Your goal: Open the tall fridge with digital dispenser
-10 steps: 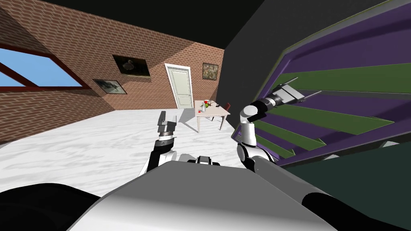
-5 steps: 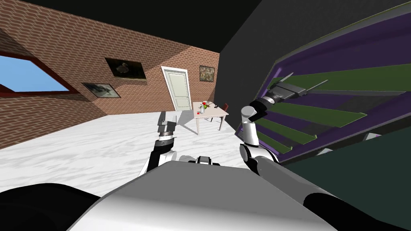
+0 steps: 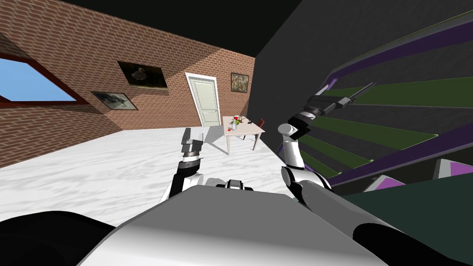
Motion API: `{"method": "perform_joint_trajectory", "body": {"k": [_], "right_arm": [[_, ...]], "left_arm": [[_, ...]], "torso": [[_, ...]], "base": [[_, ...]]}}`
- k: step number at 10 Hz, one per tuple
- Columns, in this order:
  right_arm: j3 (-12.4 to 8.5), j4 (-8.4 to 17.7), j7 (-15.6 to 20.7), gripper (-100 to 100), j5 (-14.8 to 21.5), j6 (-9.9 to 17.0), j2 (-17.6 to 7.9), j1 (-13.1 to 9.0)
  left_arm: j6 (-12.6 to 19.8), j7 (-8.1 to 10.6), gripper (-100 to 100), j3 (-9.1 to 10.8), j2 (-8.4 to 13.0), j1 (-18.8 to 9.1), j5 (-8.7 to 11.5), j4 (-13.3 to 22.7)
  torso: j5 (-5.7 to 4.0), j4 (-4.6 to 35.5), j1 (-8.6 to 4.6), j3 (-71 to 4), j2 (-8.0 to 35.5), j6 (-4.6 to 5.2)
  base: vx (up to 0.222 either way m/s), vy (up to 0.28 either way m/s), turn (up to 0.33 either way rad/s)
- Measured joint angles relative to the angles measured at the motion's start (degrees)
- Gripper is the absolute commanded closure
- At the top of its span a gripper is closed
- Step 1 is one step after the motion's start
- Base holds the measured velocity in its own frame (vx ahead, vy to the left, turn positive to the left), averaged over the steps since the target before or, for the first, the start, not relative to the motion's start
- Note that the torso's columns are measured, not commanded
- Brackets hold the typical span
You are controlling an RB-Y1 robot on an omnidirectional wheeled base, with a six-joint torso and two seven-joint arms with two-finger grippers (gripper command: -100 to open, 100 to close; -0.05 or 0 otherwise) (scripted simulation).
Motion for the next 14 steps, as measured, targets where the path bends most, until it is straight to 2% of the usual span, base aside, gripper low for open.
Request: {"method": "perform_joint_trajectory", "body": {"k": [3,6,7,13,14], "right_arm": [[0.1,0.3,0.1,-100,4.8,0.0,0.0,-0.2],[-0.9,1.0,1.5,-100,3.4,2.4,-1.1,-3.3],[-0.9,1.1,1.6,-100,3.4,2.5,-1.1,-3.5],[-3.1,2.4,5.3,-100,0.5,8.1,-3.3,-10.0],[-3.2,2.3,5.5,0,0.4,8.4,-3.3,-10.2]], "left_arm": [[0.0,0.00,0,-0.01,0.0,0.0,0.0,0.0],[0.0,0.00,0,0.00,0.0,0.0,0.0,0.0],[0.0,0.00,0,0.00,0.0,0.0,0.0,0.0],[0.0,0.00,0,-0.01,0.0,0.0,0.0,0.0],[0.0,0.00,0,0.00,0.0,0.0,0.0,0.0]], "torso": [[0.05,-0.1,0.14,-0.1,-0.2,-0.01],[0.00,0.0,0.00,-0.1,-0.1,0.00],[0.01,-0.1,0.06,-0.1,-0.1,0.00],[0.02,0.0,0.04,-0.1,-0.1,-0.01],[0.00,-0.1,0.02,-0.1,-0.1,0.00]], "base": [[-0.004,-0.004,-0.003],[0.002,-0.018,-0.009],[0.000,0.000,0.000],[0.001,0.009,0.003],[0.000,0.000,0.000]]}}
